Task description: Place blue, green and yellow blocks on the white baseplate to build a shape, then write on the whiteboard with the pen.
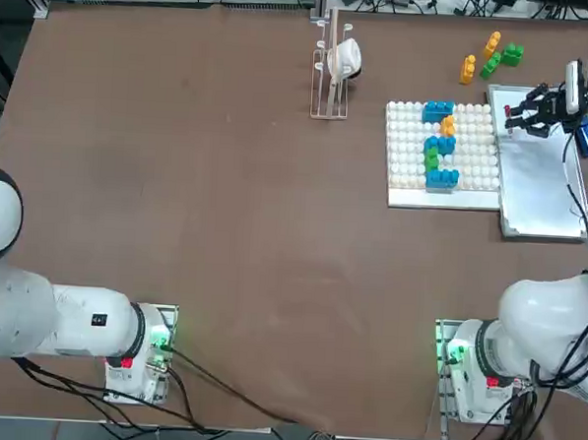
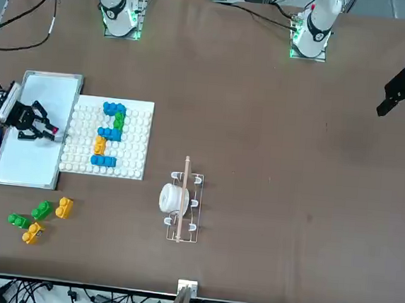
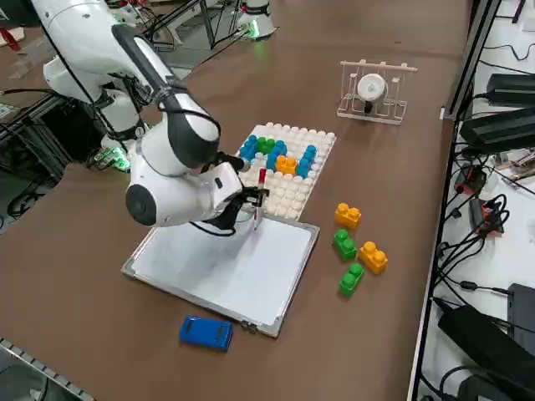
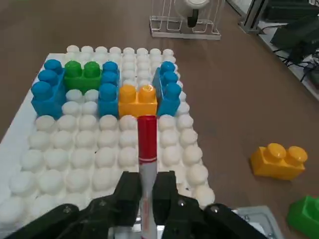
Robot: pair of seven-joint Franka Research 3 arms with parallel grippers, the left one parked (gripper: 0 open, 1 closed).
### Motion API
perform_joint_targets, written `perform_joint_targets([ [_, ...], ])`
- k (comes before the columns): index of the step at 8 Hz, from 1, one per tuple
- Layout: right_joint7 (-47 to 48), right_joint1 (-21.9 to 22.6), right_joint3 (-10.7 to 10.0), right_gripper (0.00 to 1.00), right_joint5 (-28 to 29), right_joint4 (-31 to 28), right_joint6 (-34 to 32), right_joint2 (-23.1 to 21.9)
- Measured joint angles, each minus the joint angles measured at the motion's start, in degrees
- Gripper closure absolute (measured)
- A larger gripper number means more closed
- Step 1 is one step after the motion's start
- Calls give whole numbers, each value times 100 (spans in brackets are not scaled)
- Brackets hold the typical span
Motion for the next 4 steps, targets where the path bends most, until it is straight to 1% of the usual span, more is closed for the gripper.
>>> perform_joint_targets([
  [4, -13, -10, -20, 82, 0, 432, -1, 318],
])
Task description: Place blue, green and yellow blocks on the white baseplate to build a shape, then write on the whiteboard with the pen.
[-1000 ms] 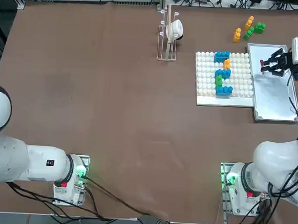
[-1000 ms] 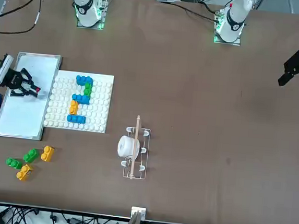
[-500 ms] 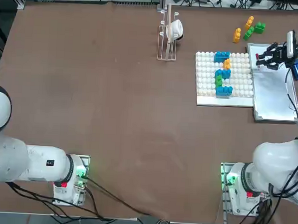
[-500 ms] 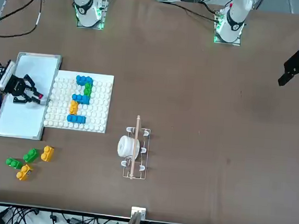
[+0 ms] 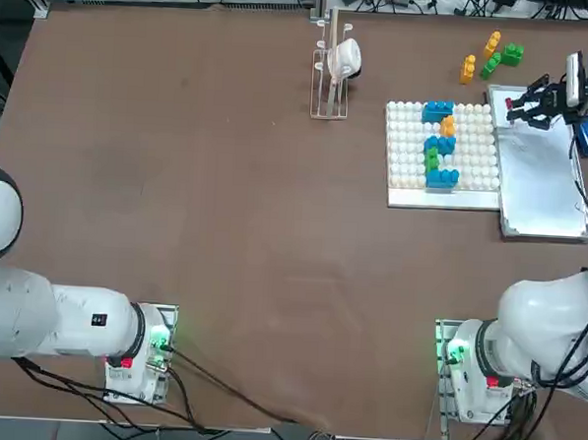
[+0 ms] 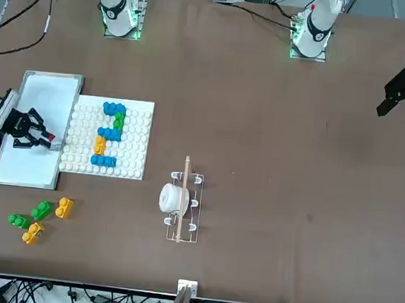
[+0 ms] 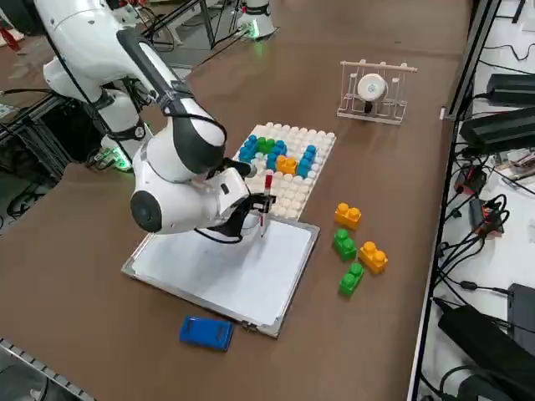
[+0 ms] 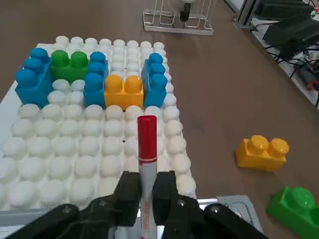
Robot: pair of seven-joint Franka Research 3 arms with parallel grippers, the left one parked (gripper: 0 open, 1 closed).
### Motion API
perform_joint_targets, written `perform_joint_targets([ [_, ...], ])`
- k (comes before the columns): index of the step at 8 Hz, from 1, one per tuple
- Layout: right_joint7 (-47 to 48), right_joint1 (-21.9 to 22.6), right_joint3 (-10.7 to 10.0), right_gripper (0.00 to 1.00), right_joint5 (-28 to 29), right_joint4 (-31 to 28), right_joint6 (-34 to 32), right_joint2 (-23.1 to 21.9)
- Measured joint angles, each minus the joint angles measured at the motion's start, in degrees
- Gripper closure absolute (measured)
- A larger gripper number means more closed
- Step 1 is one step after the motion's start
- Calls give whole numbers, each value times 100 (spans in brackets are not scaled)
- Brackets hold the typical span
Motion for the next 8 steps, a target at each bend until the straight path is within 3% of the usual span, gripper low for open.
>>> perform_joint_targets([
  [2, -12, -4, 0, 82, 0, 69, -15, 2],
  [5, -21, -7, -69, 82, -56, 53, -101, -345],
  [8, -30, -258, -228, 82, -416, -597, -123, -753],
])
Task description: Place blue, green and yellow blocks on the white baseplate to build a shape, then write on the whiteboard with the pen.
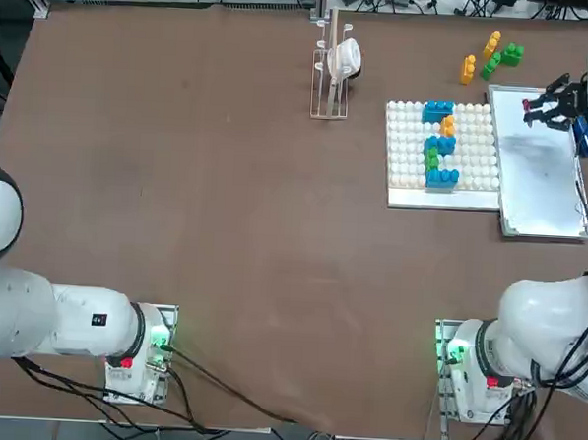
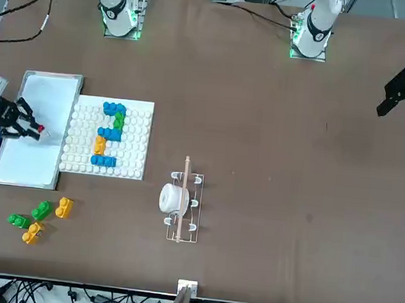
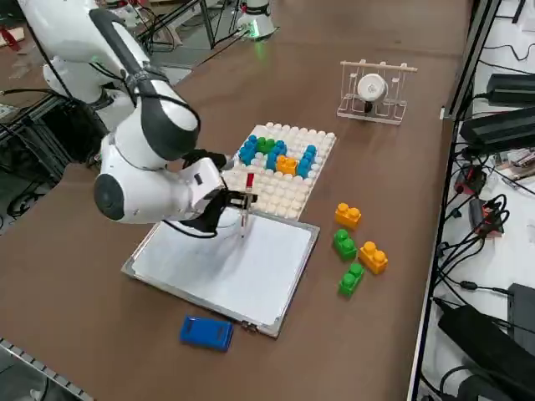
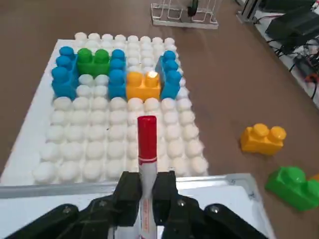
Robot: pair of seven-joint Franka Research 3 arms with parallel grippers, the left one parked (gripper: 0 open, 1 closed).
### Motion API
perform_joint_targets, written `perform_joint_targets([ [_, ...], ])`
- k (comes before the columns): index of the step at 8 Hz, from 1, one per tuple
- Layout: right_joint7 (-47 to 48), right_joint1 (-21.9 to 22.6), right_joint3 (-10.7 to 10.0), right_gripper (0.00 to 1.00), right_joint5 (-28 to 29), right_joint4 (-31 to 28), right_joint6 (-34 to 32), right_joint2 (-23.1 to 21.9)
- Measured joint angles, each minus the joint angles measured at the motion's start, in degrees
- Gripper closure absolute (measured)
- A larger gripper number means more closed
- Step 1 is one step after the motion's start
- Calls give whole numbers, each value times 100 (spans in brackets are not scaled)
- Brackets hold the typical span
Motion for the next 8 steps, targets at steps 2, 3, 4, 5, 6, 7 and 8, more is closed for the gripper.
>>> perform_joint_targets([
  [2, -29, -361, -12, 82, -256, -432, 1, -153],
  [3, -59, -504, -13, 82, -336, -543, 1, -170],
  [4, -70, -579, -13, 82, -370, -589, 1, -170],
  [5, -71, -592, -12, 82, -392, -615, 1, -168],
  [6, -73, -587, 0, 82, -404, -636, 1, -160],
  [7, -76, -578, 24, 82, -407, -656, 1, -144],
  [8, -78, -567, 56, 82, -407, -670, 1, -126],
])
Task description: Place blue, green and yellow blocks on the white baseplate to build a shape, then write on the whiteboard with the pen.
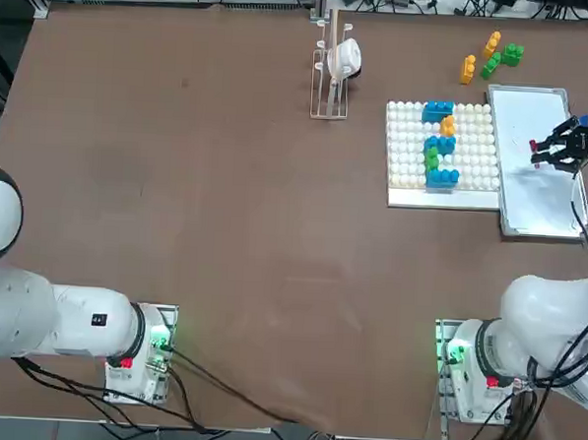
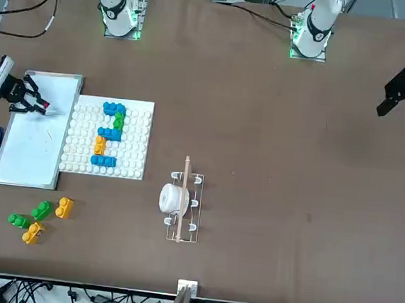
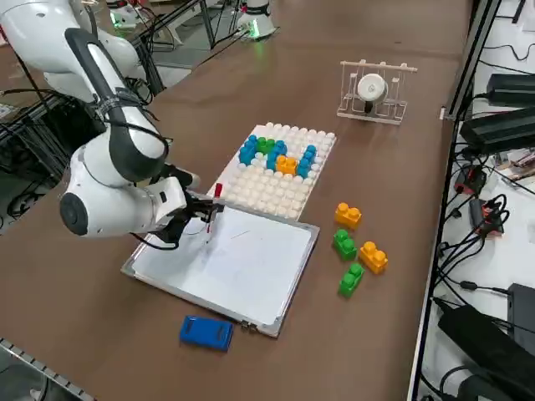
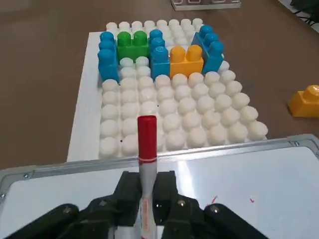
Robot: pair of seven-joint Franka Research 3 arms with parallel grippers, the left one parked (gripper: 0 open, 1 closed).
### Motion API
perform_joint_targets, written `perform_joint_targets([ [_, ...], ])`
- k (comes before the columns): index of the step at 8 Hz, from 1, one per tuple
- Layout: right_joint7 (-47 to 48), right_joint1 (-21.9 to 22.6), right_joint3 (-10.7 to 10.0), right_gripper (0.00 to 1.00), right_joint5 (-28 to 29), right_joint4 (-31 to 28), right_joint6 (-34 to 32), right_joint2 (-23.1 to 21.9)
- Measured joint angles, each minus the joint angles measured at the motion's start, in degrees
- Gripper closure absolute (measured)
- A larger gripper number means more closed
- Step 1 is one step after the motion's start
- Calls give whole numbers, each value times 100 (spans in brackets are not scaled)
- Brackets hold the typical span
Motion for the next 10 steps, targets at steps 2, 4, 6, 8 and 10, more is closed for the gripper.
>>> perform_joint_targets([
  [2, 0, 44, 58, 82, 0, -8, 1, 27],
  [4, 0, 154, 73, 82, 30, -8, 4, 77],
  [6, 0, 288, 82, 82, 159, -2, 12, 134],
  [8, 0, 385, 84, 82, 286, 34, 29, 171],
  [10, 0, 445, 84, 82, 347, 180, 33, 238],
])
